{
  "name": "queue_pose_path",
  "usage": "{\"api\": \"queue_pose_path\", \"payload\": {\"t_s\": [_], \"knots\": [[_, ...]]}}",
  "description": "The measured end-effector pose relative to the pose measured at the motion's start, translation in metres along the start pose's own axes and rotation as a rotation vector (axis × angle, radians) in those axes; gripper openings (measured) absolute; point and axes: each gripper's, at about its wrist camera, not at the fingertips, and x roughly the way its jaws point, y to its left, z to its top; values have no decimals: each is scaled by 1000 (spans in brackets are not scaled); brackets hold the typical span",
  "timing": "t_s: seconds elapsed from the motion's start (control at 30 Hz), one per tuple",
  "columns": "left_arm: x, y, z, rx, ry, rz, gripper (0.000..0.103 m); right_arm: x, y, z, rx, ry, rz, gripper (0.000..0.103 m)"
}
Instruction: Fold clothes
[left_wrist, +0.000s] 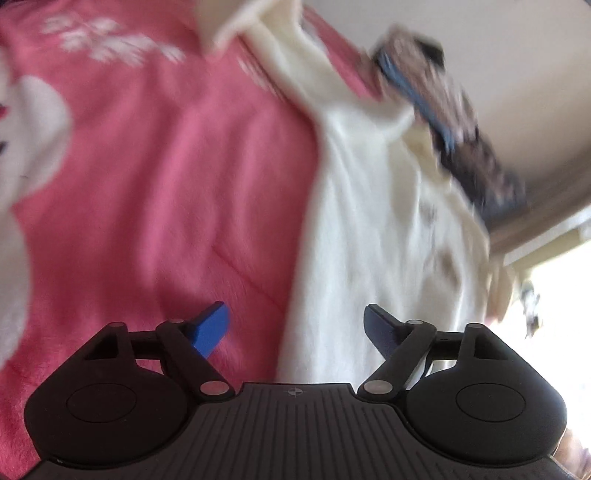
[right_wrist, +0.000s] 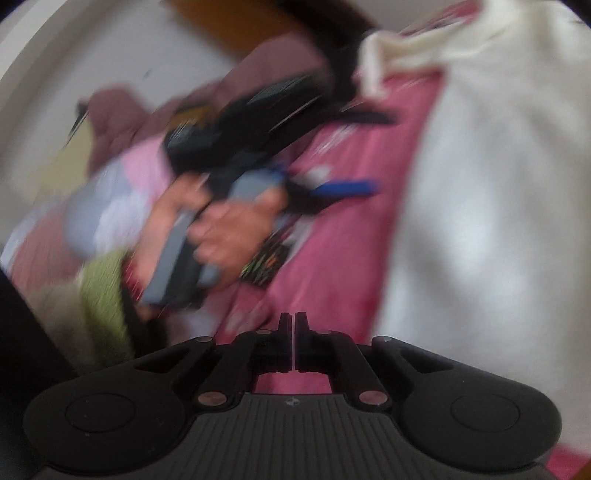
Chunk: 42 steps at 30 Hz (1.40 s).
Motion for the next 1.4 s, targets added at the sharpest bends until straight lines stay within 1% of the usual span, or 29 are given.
{"api": "queue_pose_path", "payload": {"t_s": [0.07,0.1,0.13,0.17,0.23,0.33,0.4,0.47,0.5,0.53,0.6,0.7,0.73,0.8,0.87,0.93,1.03,1.13,1.17,1.2,1.23,1.27,1.3,1.33,1.4], "knots": [[1,-6,-2,47,3,19,76,13,17,-6,-80,44,-23,1],[2,-9,-3,71,5,28,74,18,27,-10,-144,65,-64,1],[2,-12,-5,92,8,33,69,19,34,-12,-193,73,-100,1],[0,-13,-6,103,17,23,67,17,40,-14,-235,73,-132,1],[-2,-14,-10,127,37,7,66,3,44,-17,-272,38,-200,3],[-8,-14,-27,181,73,-4,65,-24,33,-17,-254,-17,-336,3],[-6,-18,-41,200,102,-10,63,-37,21,-16,-212,-47,-415,4],[-5,-21,-55,215,117,-17,63,-45,14,-15,-203,-54,-474,5],[-6,-22,-60,225,121,-23,63,-46,14,-16,-221,-54,-499,9],[-6,-23,-65,233,126,-30,61,-47,14,-16,-239,-54,-524,14],[-8,-21,-70,223,152,-54,56,-43,22,-18,-293,-64,-545,45],[-10,-13,-67,119,179,-109,46,-30,36,-21,-394,-69,-552,51],[-11,-10,-66,84,187,-128,45,-24,39,-23,-422,-53,-555,52],[-12,-6,-65,15,203,-166,45,-10,44,-25,-480,-25,-571,64],[-12,-4,-65,-41,206,-220,45,4,48,-29,-542,-6,-596,67],[-12,-1,-66,-88,211,-270,45,13,49,-31,-575,-2,-622,67],[-10,-1,-67,-122,221,-317,46,19,46,-35,-578,-20,-665,67],[-4,-4,-69,-137,240,-354,46,24,42,-37,-573,-41,-701,63],[-5,-5,-67,-129,232,-344,46,24,41,-35,-564,-50,-710,58],[-6,-5,-66,-121,224,-334,46,23,40,-34,-554,-58,-719,48],[-8,-5,-65,-113,213,-323,46,22,39,-32,-542,-67,-733,42],[-10,-4,-63,-103,190,-306,47,20,38,-31,-530,-75,-747,30],[-13,-3,-61,-95,169,-291,47,16,36,-29,-502,-84,-742,20],[-12,-2,-60,-90,163,-280,49,13,35,-27,-473,-93,-736,15],[-5,-1,-57,-90,181,-270,49,6,32,-21,-413,-108,-712,8]]}}
